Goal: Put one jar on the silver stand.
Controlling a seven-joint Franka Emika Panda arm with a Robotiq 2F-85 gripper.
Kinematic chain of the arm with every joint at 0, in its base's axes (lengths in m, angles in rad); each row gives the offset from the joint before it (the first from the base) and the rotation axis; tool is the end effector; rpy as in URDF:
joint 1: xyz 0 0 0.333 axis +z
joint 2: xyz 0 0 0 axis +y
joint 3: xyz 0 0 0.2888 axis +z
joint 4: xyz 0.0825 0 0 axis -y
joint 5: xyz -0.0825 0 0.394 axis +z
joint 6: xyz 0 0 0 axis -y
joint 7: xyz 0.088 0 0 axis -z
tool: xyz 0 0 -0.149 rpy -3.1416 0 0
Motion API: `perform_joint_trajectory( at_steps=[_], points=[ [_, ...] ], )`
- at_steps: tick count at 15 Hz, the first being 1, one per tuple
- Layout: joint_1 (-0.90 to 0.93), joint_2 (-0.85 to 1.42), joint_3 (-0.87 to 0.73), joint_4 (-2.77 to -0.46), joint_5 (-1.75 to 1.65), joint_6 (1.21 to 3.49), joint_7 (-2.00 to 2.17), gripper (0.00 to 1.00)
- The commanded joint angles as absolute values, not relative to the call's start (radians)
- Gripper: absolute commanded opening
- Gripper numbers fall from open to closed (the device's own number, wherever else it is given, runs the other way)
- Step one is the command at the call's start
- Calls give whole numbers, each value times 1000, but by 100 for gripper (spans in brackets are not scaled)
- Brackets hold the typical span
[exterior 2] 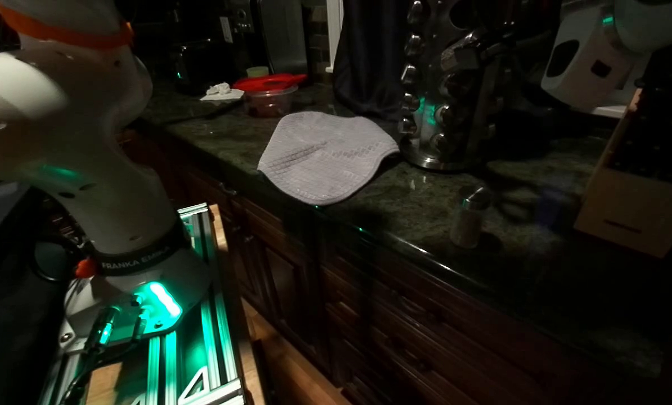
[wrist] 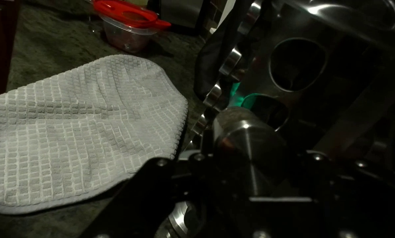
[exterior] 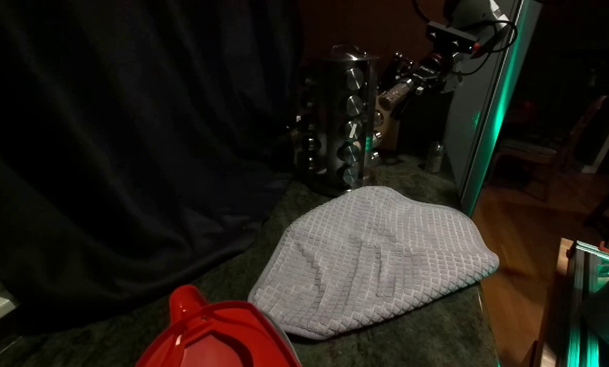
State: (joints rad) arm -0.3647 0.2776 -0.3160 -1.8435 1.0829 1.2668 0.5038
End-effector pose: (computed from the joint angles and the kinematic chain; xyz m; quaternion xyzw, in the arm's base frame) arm 0.5091 -0.2095 0.3586 -0.6277 0.5070 0.3063 0.5051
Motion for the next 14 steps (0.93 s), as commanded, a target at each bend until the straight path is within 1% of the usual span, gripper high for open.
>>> perform_joint_trajectory(
  at_steps=[1,9,14],
  points=[
    [-373,289,-325,-1850,1139,1235,494,24],
    [-380,319,-324,-1849,1206,1177,510,24],
    [-377,341,-324,-1850,1233,1179,513,24]
  ],
)
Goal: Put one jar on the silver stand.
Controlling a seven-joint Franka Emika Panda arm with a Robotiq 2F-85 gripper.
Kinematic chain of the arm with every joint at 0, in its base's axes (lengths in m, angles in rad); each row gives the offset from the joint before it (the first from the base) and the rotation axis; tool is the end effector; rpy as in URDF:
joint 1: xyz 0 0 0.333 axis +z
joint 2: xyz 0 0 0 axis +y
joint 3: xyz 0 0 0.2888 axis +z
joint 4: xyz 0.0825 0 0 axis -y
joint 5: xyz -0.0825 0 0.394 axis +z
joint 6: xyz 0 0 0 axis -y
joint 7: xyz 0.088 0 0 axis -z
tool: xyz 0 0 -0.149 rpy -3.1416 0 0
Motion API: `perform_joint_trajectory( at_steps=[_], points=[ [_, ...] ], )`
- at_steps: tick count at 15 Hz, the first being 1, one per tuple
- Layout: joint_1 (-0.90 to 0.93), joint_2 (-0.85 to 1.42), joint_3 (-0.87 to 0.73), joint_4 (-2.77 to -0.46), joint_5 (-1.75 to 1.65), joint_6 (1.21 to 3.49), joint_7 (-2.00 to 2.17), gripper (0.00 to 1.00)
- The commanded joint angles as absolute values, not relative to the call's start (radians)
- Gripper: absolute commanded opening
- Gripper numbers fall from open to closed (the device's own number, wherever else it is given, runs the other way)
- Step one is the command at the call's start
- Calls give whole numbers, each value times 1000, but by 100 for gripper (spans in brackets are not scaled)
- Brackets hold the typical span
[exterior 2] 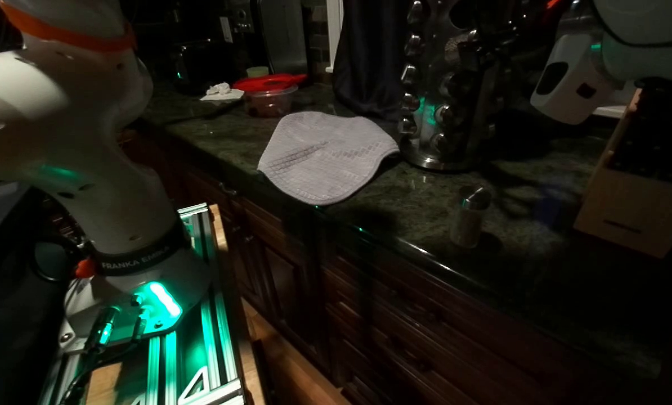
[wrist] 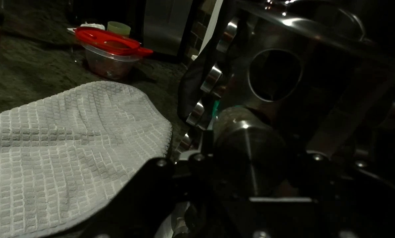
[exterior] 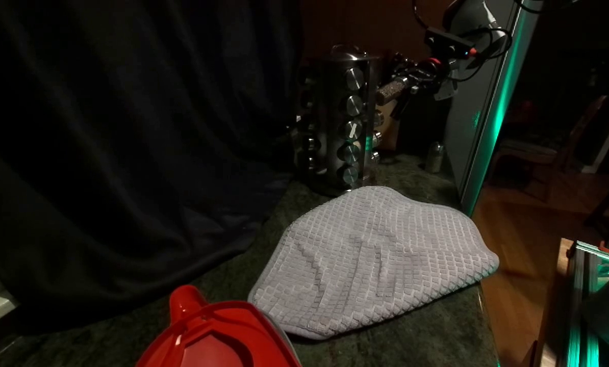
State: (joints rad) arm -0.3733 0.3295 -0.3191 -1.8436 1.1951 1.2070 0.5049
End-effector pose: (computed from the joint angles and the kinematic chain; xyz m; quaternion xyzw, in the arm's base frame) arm 0.5150 -0.2068 0.3482 -0.5879 0.4925 0.3287 0.5512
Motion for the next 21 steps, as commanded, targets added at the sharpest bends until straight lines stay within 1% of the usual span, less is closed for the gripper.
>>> perform_joint_trajectory(
  at_steps=[1,21],
  points=[
    [-378,346,-323,-1849,1236,1178,514,24],
    [-363,373,-315,-1855,1298,1177,541,24]
  ],
)
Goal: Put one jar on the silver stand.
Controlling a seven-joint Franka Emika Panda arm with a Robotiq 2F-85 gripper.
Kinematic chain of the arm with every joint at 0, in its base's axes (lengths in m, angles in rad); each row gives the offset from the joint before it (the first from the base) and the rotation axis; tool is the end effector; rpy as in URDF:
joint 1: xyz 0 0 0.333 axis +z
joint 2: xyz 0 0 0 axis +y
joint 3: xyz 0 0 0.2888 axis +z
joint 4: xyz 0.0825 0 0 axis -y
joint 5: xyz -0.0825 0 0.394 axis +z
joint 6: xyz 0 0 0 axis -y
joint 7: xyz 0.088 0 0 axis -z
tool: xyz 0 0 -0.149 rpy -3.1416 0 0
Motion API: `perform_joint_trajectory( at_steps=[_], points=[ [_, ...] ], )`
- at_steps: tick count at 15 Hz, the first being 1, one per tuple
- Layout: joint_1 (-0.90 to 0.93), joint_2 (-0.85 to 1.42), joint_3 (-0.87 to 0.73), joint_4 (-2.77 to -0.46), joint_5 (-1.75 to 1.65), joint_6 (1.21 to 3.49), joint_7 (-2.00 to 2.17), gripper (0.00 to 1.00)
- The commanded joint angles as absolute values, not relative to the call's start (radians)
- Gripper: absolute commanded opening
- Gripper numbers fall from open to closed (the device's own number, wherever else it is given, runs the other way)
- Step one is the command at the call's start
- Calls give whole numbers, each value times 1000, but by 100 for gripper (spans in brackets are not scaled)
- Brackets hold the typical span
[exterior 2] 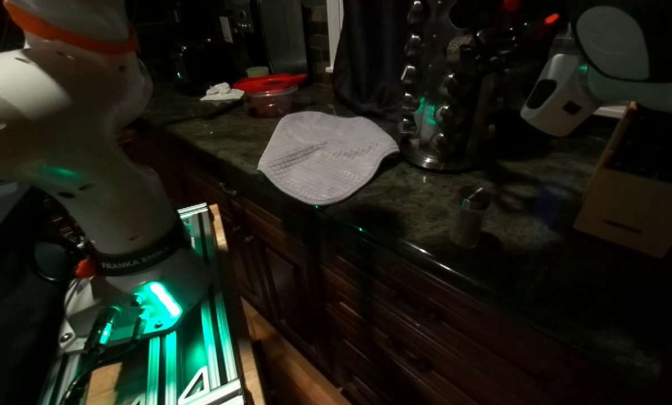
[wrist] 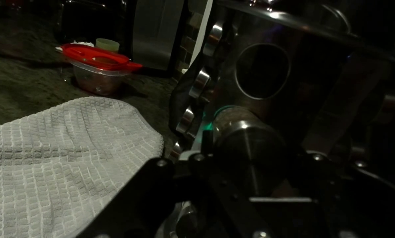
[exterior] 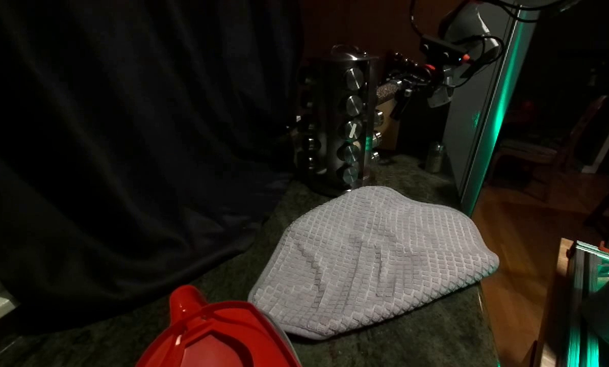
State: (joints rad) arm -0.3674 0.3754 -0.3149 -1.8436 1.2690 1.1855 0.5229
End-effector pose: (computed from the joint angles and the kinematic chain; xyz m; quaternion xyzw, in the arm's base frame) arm 0.5240 -0.1995 0.3337 -0.5575 0.4895 0.3483 0.5729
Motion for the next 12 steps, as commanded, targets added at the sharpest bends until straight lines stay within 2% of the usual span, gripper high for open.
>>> perform_joint_trajectory(
  at_steps=[1,12],
  points=[
    [-361,373,-314,-1856,1299,1177,542,24],
    [-347,369,-310,-1914,1341,1223,538,24]
  ],
)
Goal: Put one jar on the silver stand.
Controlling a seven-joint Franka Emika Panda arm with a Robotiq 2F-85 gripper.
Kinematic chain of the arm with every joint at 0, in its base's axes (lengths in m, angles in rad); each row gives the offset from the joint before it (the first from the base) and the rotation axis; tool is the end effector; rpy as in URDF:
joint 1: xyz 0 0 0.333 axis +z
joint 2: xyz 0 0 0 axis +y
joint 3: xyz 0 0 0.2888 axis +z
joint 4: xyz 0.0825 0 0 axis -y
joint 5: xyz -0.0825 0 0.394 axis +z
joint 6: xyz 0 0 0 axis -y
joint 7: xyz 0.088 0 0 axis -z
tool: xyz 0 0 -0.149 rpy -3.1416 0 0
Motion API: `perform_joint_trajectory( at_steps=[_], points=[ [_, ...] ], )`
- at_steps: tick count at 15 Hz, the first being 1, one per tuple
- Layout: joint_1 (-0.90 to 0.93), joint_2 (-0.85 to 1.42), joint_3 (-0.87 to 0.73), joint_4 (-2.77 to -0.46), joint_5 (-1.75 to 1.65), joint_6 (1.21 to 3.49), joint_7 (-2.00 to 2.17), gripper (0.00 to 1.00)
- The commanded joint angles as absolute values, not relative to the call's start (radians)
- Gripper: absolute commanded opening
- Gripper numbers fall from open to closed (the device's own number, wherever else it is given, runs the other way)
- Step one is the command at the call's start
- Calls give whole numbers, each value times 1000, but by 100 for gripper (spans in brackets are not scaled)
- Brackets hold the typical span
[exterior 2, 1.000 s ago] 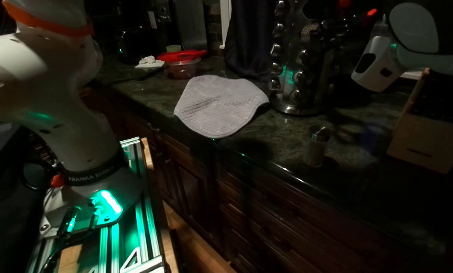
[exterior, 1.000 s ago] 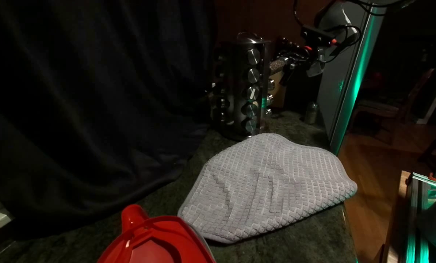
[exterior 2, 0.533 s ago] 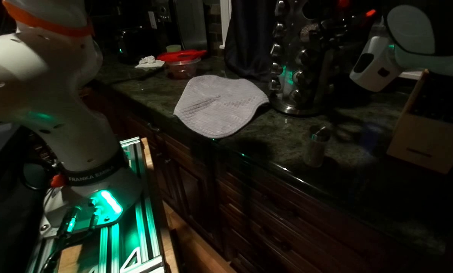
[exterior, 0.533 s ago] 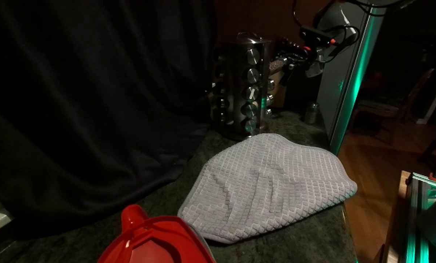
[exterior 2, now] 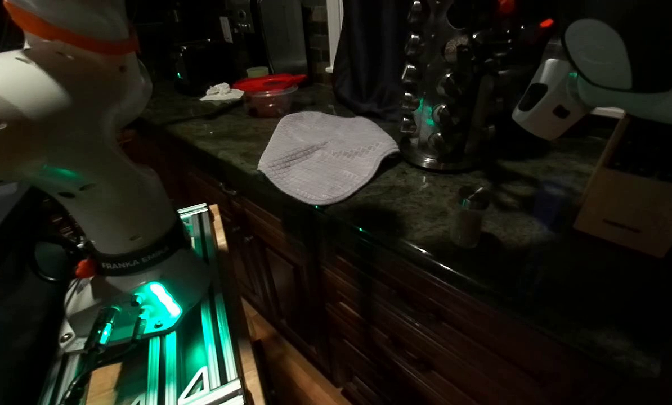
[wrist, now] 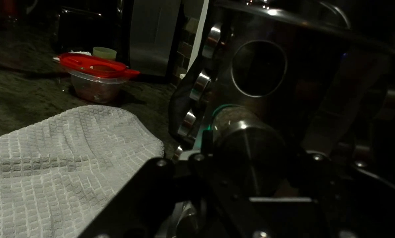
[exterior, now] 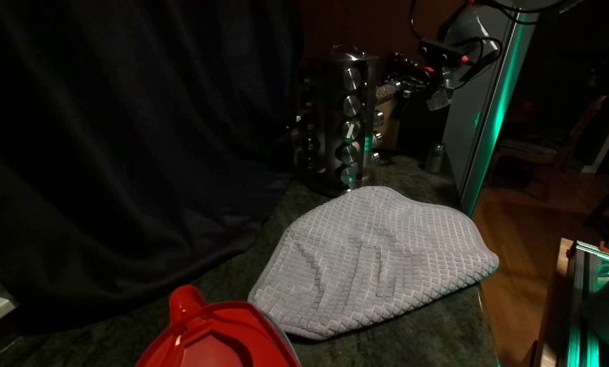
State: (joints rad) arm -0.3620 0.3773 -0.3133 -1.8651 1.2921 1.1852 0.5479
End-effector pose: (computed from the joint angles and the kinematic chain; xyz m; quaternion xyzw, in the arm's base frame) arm 0.5236 -0.1938 0.3280 -0.5400 0.4956 0.3615 0.5763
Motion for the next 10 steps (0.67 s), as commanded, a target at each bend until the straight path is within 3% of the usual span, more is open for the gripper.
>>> perform_joint_trajectory(
  at_steps=[1,10],
  points=[
    [-346,368,-311,-1922,1348,1223,533,24],
    [-315,342,-307,-2002,1410,1267,475,24]
  ],
)
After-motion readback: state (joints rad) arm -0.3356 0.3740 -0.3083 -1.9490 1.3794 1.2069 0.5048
